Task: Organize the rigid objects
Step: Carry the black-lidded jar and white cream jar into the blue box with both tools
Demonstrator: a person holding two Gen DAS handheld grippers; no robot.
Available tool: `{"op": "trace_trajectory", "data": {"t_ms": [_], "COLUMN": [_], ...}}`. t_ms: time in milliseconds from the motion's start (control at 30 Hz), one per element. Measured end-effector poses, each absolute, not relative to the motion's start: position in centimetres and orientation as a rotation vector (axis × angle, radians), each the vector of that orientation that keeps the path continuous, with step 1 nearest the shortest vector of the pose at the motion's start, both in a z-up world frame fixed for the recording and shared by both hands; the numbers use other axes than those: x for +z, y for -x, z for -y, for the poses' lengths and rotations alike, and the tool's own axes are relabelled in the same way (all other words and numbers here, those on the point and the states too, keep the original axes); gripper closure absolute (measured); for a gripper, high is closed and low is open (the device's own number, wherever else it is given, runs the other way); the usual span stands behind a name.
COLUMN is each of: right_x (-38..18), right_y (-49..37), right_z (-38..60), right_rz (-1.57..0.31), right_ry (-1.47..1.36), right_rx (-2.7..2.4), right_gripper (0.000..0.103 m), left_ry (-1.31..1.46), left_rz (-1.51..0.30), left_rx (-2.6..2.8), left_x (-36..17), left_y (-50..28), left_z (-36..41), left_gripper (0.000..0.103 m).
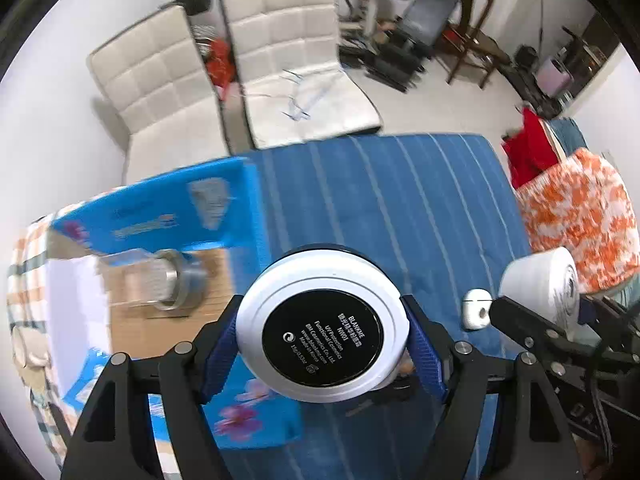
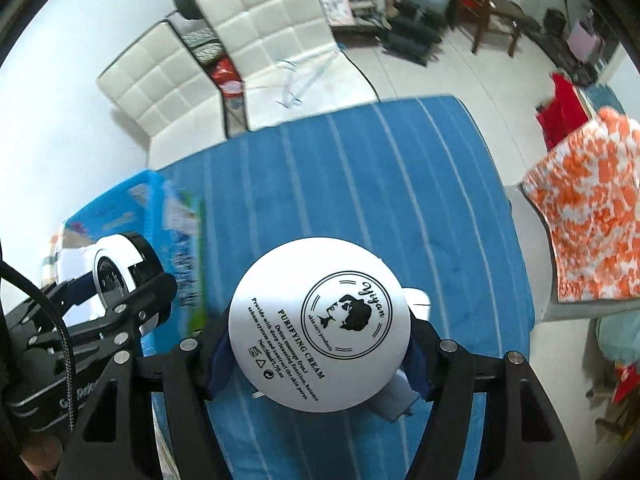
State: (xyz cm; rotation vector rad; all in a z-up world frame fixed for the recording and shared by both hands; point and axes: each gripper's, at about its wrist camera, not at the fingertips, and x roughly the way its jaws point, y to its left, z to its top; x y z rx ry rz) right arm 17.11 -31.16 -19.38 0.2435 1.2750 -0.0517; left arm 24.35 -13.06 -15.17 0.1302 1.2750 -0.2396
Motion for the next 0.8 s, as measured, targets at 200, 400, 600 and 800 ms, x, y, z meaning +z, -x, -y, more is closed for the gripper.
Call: {"op": "trace_trajectory", "data": {"t_ms": [200,400,600,800], "right_x": [-16.7,-15.1,-14.8,-17.1], "right_y": [-16.1,-16.0,-16.8,-18.8], "right_z": [24.7,18.9,14.0,10.4], "right_rz": [-1.231,-1.214,-1.220,-1.257], "right_ry": [-0.185,-0.157,-0.140,-0.124], "right_rx": [0.009,0.075,0.120,0.116], "right_gripper": [0.033,0.033,0.033,0.033], "left_ry": [-0.109,-0.078,-0.027,0.011], "left_rz": [-1.213,-1.183,-1.178,-1.224], "left_rx": [-0.162,-0.104,-0.058,-0.004], "left_x": [-13.2,-11.3,-11.0,-13.2], "left_y": [-23.7,-22.6,-22.7,-24.6], "left_z": [8.5,3.4,-1.5,-6.9], "left_gripper": [0.030,0.030,0.030,0.030]}}
